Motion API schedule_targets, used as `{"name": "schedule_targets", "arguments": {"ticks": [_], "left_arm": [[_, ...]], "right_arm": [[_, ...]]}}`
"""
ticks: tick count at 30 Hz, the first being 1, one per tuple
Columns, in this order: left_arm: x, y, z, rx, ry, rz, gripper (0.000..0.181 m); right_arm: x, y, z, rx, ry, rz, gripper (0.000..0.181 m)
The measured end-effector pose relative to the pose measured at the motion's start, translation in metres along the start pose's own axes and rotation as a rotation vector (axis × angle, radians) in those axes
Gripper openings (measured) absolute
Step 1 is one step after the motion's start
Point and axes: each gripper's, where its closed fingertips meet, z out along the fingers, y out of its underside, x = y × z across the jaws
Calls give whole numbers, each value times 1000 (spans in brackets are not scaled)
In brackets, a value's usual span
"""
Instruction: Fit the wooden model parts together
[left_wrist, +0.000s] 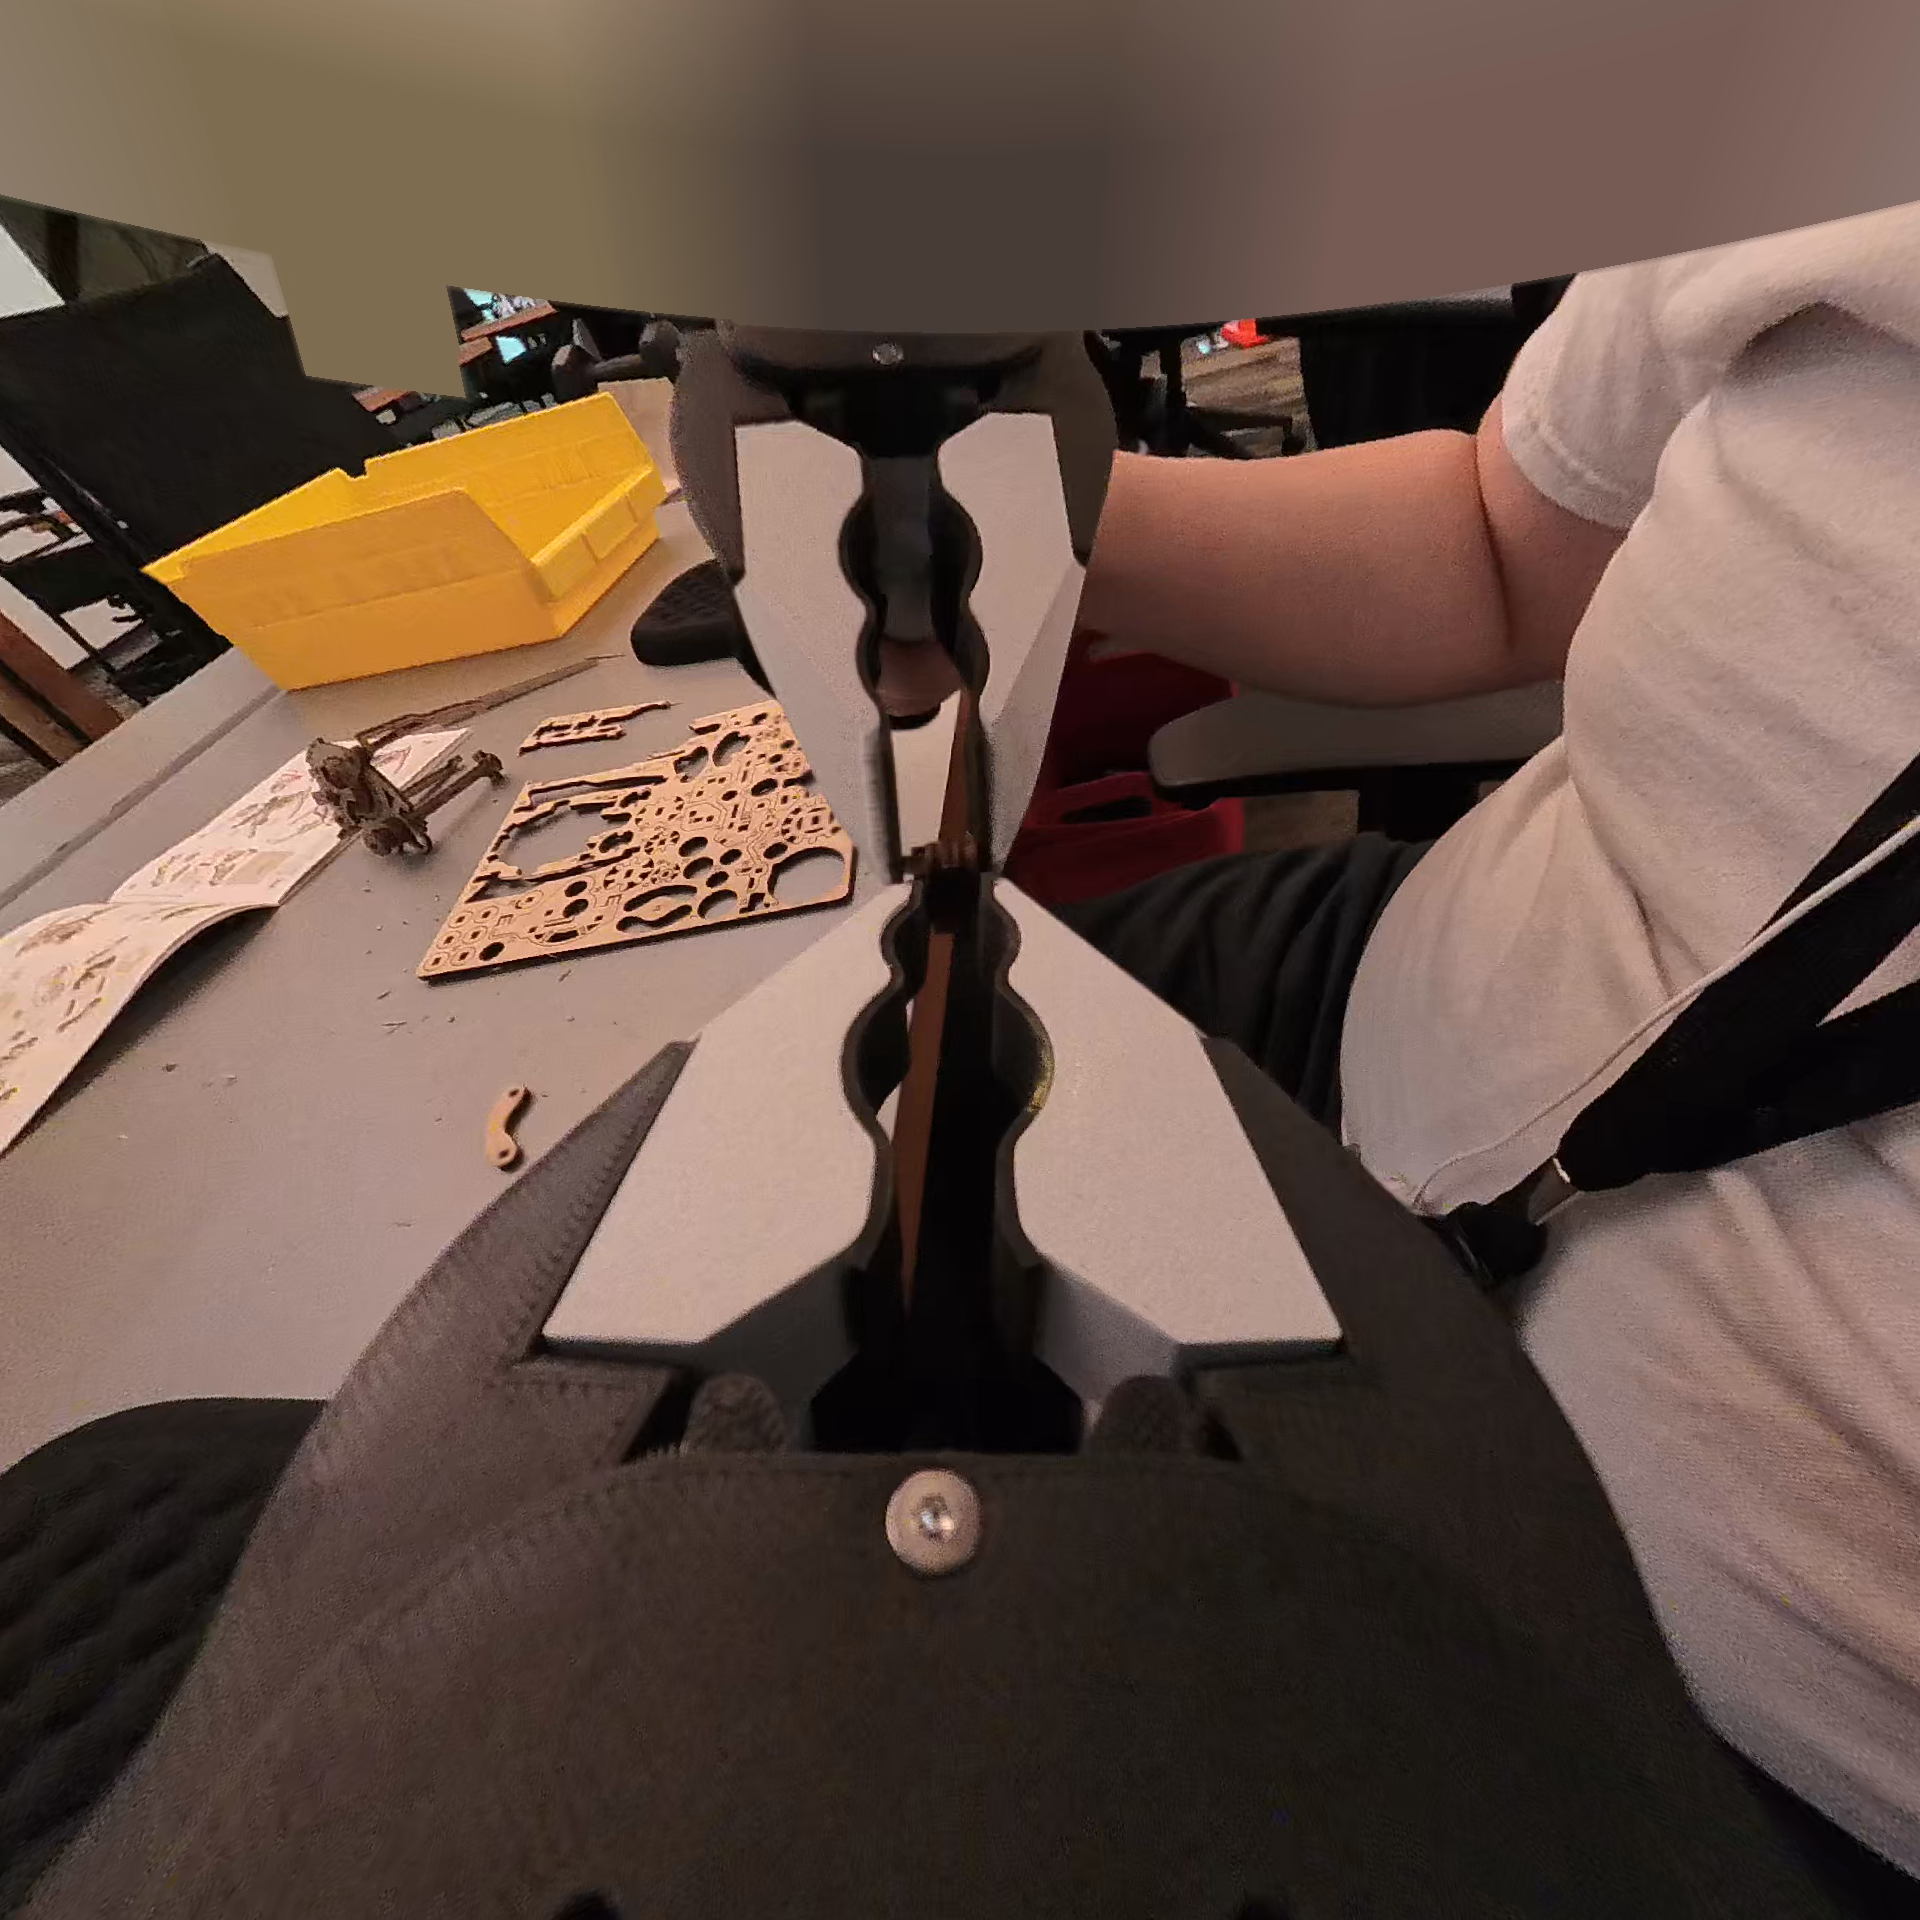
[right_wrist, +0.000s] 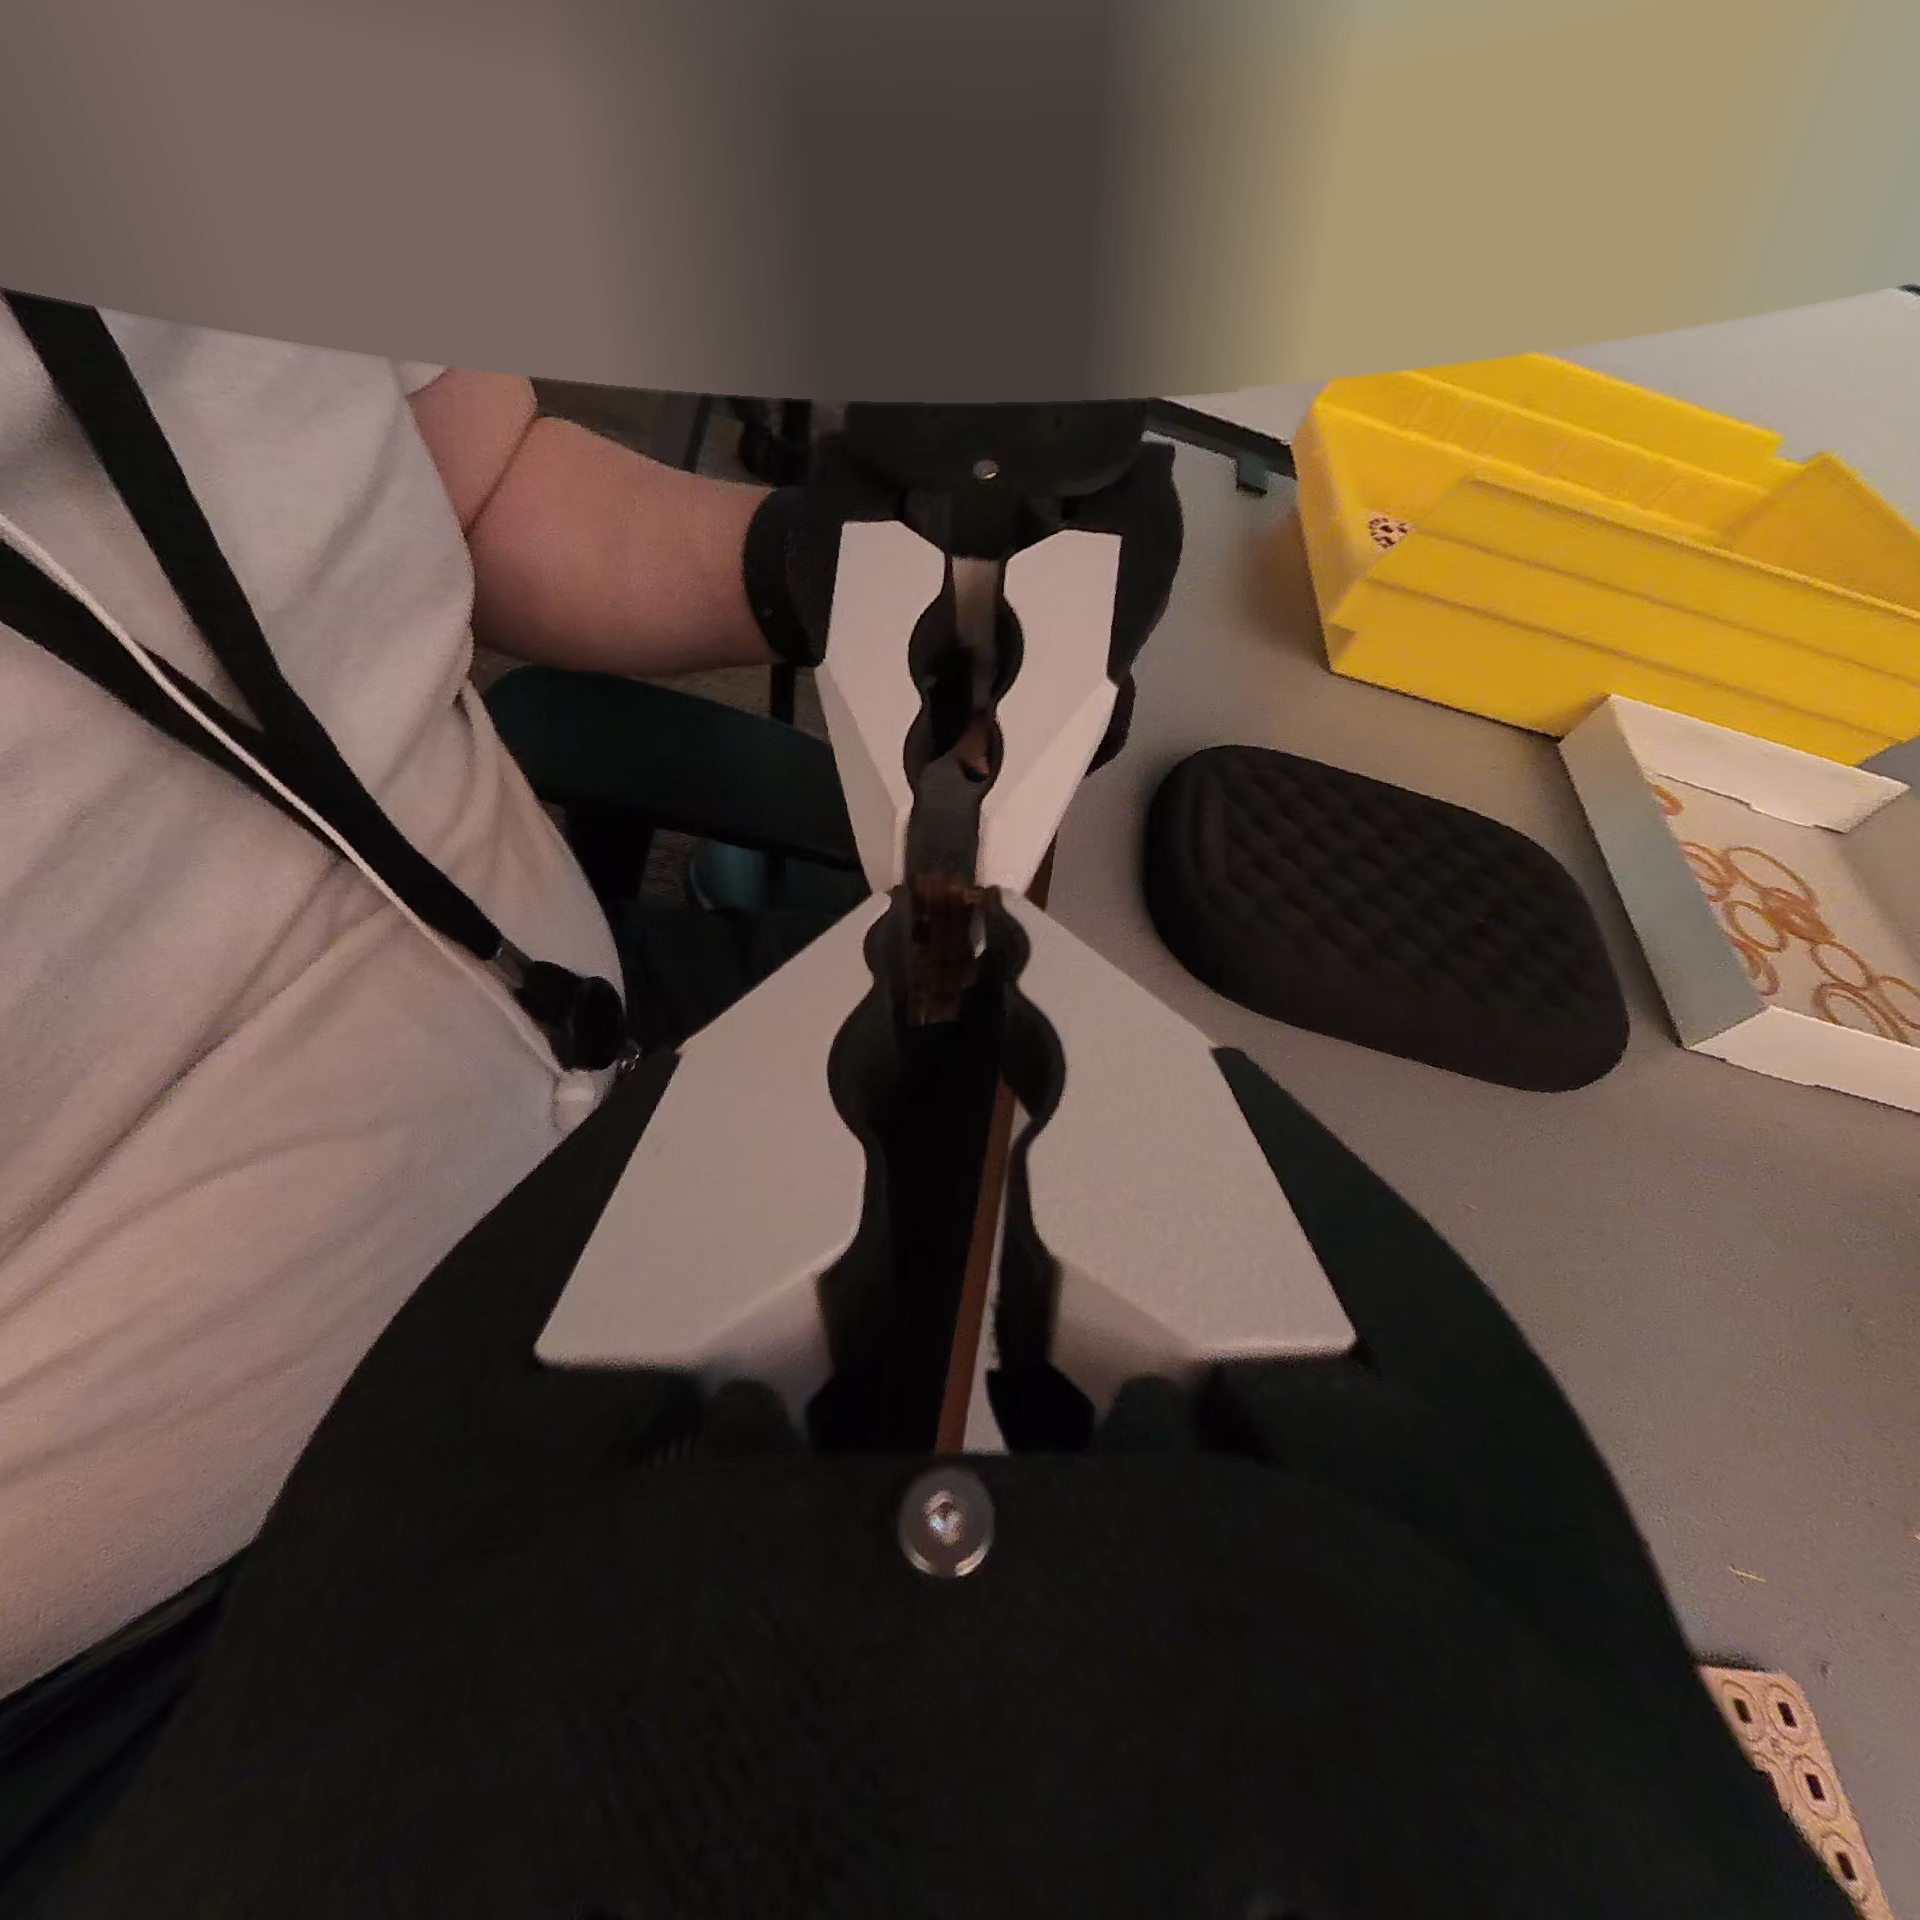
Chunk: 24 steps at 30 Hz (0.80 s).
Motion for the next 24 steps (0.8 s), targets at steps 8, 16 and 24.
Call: {"name": "schedule_targets", "arguments": {"ticks": [8,16,24], "left_arm": [[6,-4,1,16,36,-7,7],[12,-1,2,-25,79,-5,7],[7,-7,-1,30,121,-161,7]], "right_arm": [[-6,-3,-2,10,-29,11,11],[-12,1,-1,12,-60,13,11],[-5,-5,-4,139,-121,249,12]]}}
